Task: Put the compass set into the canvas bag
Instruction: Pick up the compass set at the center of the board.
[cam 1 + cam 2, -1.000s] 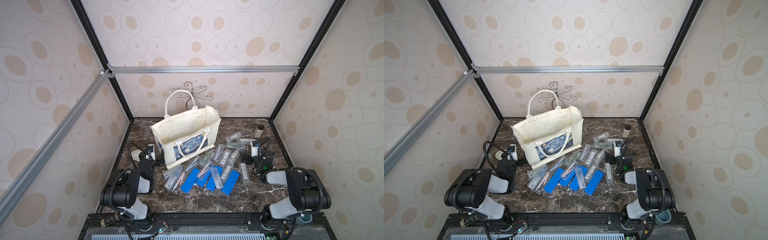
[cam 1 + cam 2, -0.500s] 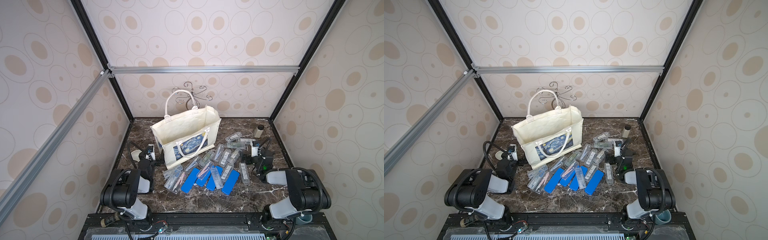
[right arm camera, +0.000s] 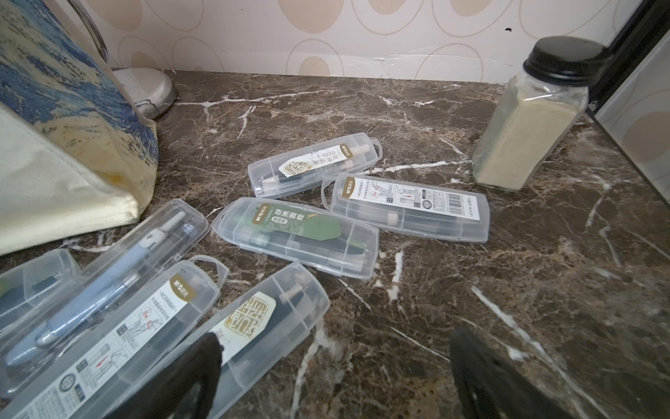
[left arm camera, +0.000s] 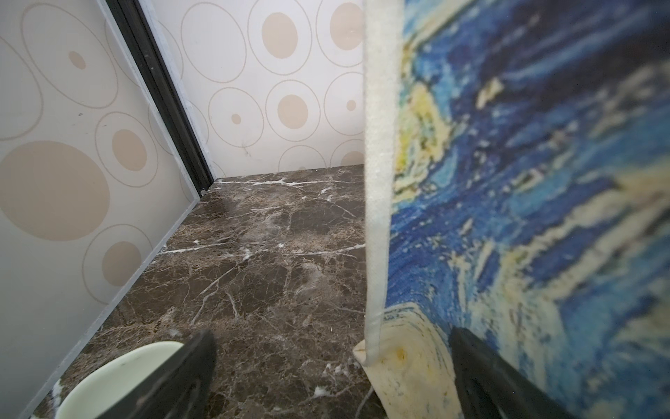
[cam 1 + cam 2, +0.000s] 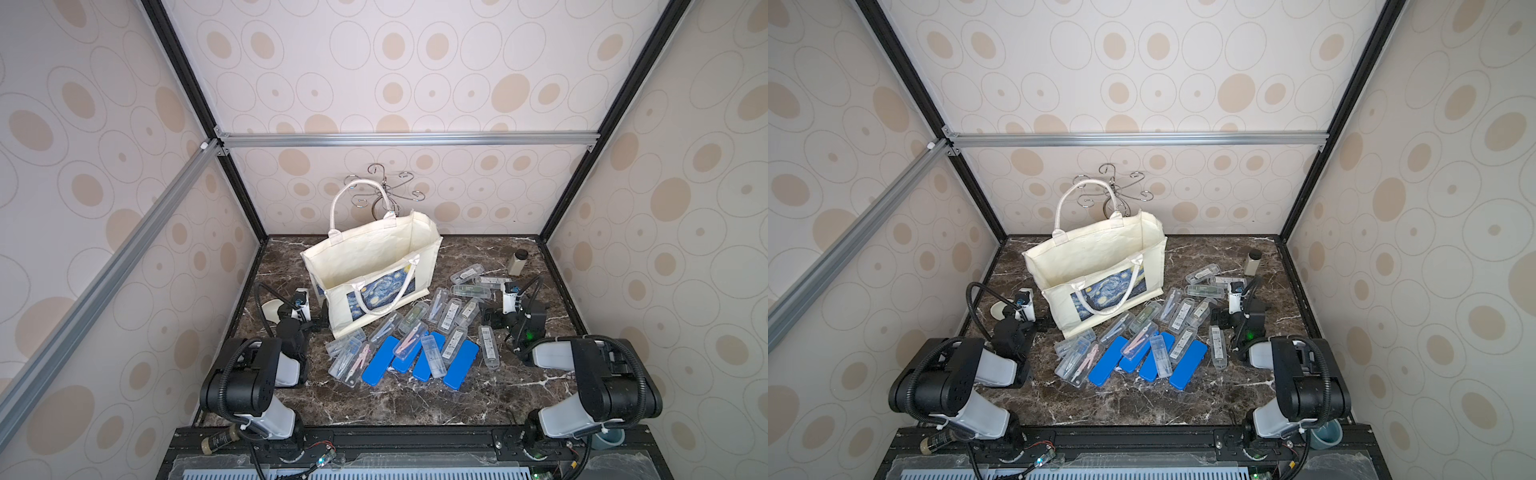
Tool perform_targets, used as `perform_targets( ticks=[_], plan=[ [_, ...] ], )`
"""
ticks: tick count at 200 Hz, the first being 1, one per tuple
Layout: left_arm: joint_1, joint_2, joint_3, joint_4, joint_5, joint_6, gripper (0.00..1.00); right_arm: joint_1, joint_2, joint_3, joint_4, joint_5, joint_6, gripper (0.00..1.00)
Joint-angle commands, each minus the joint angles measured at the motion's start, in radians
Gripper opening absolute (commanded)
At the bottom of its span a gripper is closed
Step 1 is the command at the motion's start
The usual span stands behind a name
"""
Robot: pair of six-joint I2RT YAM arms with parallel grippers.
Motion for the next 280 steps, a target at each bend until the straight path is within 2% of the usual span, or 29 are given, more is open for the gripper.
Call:
perform_targets(
  ticks=[1, 69, 94, 118, 133, 170, 177, 194, 223, 252, 280],
  plan=[
    [0.002, 0.008, 0.023, 0.033, -0.009, -0.012, 1.00, 0.005, 0.012, 0.017, 0.017, -0.012, -0.015, 1.00],
    [0.000, -0.002, -0.001, 0.077, -0.016, -0.013, 1.00, 0.005, 0.008, 0.013, 0.020, -0.012, -0.017, 1.00],
    [0.001, -0.127, -0.079, 0.102, -0.120, -0.048, 1.00, 0.006, -0.006, 0.009, 0.017, -0.015, -0.022, 1.00],
    [0.001, -0.328, -0.043, -0.162, -0.152, -0.081, 1.00, 0.007, -0.054, 0.019, -0.031, 0.026, -0.002, 1.00],
    [0.000, -0.428, -0.003, -0.333, -0.186, -0.116, 1.00, 0.008, -0.100, 0.046, -0.137, 0.038, 0.009, 1.00],
    [-0.001, -0.623, 0.050, -0.598, -0.248, -0.244, 1.00, 0.008, -0.182, 0.133, -0.401, 0.073, 0.121, 1.00],
    [0.000, -0.651, 0.060, -0.647, -0.241, -0.265, 1.00, 0.013, -0.191, 0.148, -0.441, 0.067, 0.120, 1.00],
    [-0.001, -0.711, 0.092, -0.781, -0.226, -0.320, 1.00, 0.042, -0.219, 0.195, -0.561, 0.149, 0.127, 1.00],
    [-0.004, -0.792, 0.126, -0.984, -0.196, -0.416, 1.00, 0.044, -0.258, 0.275, -0.750, 0.154, 0.226, 1.00],
    [-0.012, -0.855, 0.173, -1.287, -0.226, -0.583, 1.00, 0.061, -0.275, 0.344, -0.931, 0.154, 0.311, 1.00],
    [-0.039, -0.911, 0.187, -1.468, -0.153, -0.673, 1.00, 0.075, -0.263, 0.398, -1.090, 0.147, 0.390, 0.99]
  ],
)
